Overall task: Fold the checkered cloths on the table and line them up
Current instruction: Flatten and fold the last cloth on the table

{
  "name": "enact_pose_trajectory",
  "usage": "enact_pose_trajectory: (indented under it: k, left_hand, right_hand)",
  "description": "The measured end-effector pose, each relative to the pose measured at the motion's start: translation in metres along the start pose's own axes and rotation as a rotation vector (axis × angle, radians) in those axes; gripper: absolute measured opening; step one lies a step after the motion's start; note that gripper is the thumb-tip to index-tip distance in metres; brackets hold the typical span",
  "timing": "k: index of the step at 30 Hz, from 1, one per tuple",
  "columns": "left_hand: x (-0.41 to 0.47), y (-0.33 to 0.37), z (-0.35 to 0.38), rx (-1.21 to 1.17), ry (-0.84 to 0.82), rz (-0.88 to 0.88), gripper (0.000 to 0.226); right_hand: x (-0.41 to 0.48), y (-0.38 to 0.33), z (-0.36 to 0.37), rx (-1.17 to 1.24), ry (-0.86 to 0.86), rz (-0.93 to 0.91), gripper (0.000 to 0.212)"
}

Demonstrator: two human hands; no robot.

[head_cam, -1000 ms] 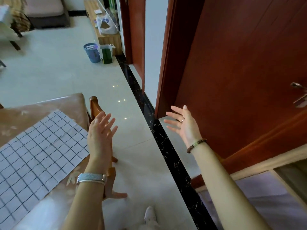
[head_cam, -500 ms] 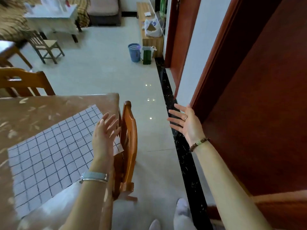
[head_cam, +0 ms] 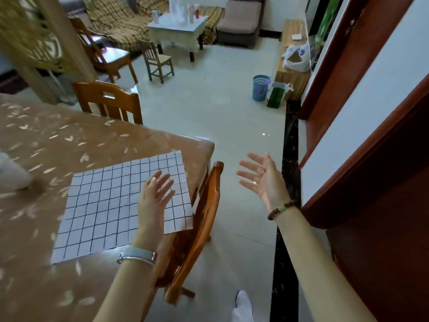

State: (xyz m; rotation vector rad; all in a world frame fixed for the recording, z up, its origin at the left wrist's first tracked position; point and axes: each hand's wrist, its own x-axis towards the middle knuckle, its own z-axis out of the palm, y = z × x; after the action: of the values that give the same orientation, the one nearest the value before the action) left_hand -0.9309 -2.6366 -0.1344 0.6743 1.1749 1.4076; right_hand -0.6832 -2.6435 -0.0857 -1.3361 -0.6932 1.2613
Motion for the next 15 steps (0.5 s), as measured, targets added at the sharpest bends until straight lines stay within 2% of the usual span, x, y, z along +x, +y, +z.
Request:
enact_pose_trajectory:
  k: [11, 15]
  left_hand:
    - [0.008, -0.015, 0.031, -0.011, 0.201, 0.084, 0.028]
    - [0.012, -0.02, 0.04, -0.046, 0.221, 0.096, 0.027]
  right_hand:
    - [0.071, -0.015, -0.016, -0.016, -0.181, 0.064, 0.049]
    - [0.09, -0.016, -0.016, -0.033, -0.225, 0.077, 0.049]
